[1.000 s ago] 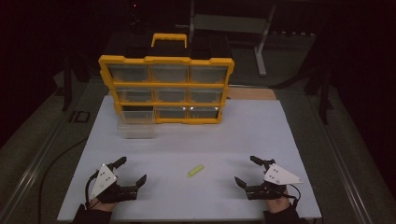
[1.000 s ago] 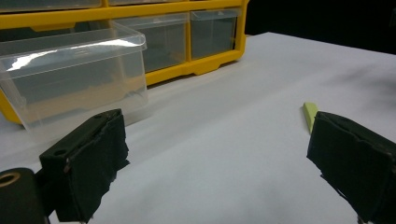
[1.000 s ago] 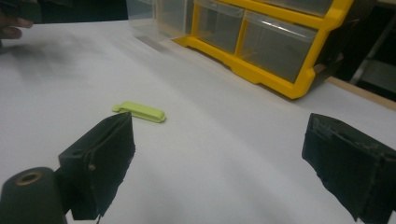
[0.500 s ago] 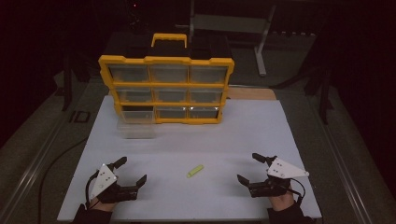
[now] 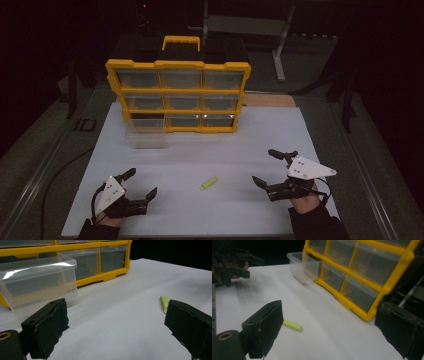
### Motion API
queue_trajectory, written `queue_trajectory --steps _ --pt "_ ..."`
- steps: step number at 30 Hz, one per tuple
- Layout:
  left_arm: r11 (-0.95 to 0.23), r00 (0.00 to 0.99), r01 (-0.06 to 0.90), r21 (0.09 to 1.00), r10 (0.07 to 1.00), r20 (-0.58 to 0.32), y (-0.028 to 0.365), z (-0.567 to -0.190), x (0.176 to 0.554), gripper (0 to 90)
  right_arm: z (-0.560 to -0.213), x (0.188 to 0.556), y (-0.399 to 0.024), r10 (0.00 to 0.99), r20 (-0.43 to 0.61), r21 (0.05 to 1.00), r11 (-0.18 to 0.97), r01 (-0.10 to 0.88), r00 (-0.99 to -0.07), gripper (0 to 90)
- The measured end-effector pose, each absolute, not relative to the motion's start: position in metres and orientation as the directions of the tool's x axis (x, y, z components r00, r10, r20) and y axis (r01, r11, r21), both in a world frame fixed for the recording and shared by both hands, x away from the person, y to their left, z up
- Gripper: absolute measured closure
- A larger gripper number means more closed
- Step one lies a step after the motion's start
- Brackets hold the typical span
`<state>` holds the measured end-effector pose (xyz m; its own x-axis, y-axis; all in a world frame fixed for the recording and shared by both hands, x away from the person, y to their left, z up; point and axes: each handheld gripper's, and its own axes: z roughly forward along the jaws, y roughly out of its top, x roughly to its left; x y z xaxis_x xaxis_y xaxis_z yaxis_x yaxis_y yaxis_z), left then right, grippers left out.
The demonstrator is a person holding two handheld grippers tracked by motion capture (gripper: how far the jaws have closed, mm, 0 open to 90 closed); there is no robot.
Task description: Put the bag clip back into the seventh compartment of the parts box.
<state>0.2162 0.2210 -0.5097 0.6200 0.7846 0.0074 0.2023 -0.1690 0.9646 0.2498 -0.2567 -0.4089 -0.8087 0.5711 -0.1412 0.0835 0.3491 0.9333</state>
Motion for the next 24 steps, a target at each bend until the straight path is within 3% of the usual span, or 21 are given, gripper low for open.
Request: queue_trajectory --steps 13,24 --pt "-0.165 0.621 0.196 0.967 0.784 0.008 0.222 -0.509 0.215 4.8 -0.392 0.278 -0.210 0.407 -0.150 0.912 0.409 0.033 -0.901 8.3" --pt "-0.168 0.625 0.193 0.967 0.780 0.011 0.221 -0.509 0.214 4.8 -0.391 0.296 -0.179 0.331 -0.141 0.901 0.433 0.017 -0.933 8.3"
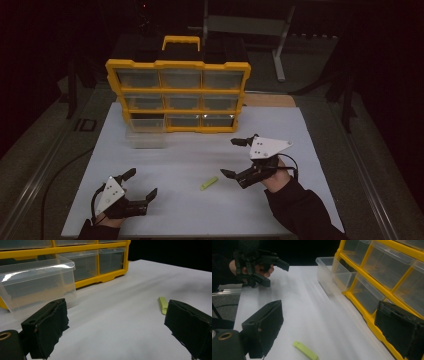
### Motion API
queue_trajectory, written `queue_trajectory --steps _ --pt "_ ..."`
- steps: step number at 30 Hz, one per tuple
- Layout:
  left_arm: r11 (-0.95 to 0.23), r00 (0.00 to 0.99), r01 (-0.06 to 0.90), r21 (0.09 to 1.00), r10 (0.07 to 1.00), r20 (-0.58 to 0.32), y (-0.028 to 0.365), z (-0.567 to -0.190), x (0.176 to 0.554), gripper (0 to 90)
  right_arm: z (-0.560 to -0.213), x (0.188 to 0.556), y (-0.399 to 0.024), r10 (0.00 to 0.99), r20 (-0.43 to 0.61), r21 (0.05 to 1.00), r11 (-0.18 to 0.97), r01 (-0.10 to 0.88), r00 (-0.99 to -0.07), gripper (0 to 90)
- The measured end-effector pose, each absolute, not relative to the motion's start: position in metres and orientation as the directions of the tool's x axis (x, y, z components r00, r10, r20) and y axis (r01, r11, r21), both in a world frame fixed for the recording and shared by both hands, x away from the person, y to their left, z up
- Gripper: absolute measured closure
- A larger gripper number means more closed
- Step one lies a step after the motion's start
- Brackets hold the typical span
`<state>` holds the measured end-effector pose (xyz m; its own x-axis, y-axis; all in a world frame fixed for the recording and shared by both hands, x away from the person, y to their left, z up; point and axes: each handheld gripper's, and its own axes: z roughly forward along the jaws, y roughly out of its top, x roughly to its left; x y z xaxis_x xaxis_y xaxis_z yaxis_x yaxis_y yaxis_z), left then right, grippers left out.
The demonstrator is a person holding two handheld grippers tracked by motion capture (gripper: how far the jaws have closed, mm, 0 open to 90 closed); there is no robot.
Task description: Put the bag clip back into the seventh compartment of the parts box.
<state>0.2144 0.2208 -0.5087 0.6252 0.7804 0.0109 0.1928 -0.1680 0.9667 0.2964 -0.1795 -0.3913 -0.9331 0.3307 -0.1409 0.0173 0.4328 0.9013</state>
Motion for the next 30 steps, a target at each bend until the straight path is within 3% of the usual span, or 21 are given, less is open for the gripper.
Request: queue_trajectory --steps 12,30 --pt "-0.163 0.627 0.190 0.968 0.779 0.008 0.221 -0.509 0.215 4.8 -0.406 0.310 -0.153 0.236 -0.116 0.881 0.473 0.010 -0.965 11.1" --pt "-0.162 0.636 0.191 0.968 0.772 0.003 0.222 -0.510 0.215 4.8 -0.474 0.325 -0.127 0.152 0.065 0.790 0.596 0.144 -0.986 13.7"
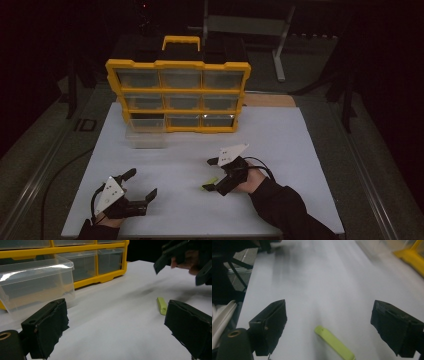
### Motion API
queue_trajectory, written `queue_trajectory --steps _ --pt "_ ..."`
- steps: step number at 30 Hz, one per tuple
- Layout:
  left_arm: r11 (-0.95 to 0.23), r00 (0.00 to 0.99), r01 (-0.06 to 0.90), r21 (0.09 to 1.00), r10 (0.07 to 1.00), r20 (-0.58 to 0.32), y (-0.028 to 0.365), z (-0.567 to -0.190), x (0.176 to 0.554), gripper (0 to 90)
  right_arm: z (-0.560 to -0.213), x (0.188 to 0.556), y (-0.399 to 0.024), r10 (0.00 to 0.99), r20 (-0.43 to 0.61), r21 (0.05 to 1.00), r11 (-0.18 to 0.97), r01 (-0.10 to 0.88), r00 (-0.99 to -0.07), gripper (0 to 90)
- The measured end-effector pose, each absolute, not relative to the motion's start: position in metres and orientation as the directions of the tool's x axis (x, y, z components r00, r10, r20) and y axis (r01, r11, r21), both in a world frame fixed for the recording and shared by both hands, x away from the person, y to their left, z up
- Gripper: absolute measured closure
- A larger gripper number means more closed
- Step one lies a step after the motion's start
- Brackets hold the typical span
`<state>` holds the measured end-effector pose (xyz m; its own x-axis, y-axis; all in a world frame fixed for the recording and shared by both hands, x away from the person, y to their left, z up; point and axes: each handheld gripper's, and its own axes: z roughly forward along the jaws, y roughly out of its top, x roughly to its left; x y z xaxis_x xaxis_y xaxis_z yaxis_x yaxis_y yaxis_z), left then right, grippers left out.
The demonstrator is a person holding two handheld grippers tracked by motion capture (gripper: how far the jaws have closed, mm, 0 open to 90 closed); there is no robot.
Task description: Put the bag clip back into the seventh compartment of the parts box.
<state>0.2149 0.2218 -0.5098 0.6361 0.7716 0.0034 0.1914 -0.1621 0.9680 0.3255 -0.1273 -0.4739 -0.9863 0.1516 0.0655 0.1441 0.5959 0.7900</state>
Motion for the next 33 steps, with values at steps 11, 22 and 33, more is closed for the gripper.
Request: queue_trajectory --steps 11,22,33 --pt "-0.164 0.639 0.193 0.967 0.769 0.003 0.222 -0.511 0.215 4.8 -0.501 0.335 -0.125 0.076 0.062 0.701 0.707 0.098 -0.995 37.1" --pt "-0.166 0.642 0.195 0.967 0.767 0.003 0.222 -0.511 0.215 4.8 -0.513 0.337 -0.120 0.024 -0.001 0.650 0.760 0.018 -1.000 56.4" --pt "-0.167 0.641 0.194 0.967 0.768 0.004 0.222 -0.511 0.215 4.8 -0.513 0.336 -0.118 -0.012 0.003 0.624 0.782 -0.008 -1.000 74.4"
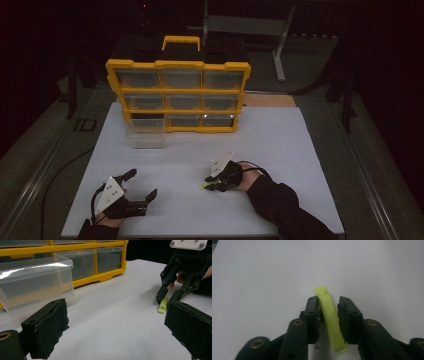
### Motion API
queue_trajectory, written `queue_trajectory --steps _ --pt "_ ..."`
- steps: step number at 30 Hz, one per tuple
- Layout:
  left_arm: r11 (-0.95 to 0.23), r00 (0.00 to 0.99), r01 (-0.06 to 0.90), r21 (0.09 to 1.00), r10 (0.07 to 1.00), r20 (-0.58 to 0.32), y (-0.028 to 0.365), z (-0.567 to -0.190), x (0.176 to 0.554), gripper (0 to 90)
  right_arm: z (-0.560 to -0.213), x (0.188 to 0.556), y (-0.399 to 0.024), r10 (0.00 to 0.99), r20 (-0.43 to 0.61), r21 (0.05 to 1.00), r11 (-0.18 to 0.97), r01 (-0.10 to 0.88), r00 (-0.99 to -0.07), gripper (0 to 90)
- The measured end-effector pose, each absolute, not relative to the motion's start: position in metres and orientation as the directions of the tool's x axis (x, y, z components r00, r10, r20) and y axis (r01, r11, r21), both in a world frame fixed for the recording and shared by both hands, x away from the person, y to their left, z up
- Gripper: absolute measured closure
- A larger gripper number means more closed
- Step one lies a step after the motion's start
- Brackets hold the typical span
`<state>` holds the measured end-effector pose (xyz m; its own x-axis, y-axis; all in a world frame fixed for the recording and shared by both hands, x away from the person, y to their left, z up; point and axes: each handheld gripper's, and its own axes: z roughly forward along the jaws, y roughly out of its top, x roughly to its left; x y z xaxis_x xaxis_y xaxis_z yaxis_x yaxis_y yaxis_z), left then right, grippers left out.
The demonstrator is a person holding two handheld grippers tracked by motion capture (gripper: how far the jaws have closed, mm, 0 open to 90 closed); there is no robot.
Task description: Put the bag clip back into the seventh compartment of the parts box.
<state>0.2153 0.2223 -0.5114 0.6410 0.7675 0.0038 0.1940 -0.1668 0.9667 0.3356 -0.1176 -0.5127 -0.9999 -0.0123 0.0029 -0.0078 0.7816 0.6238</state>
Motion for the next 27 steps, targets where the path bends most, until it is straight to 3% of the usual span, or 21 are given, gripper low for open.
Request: queue_trajectory --steps 10,27 --pt "-0.164 0.638 0.191 0.968 0.770 0.005 0.222 -0.511 0.215 4.8 -0.505 0.336 -0.112 0.005 -0.008 0.579 0.816 0.000 -1.000 78.7" --pt "-0.160 0.635 0.188 0.969 0.772 0.004 0.222 -0.510 0.214 4.8 -0.455 0.348 -0.102 0.139 0.028 0.643 0.755 0.124 -0.990 78.6"
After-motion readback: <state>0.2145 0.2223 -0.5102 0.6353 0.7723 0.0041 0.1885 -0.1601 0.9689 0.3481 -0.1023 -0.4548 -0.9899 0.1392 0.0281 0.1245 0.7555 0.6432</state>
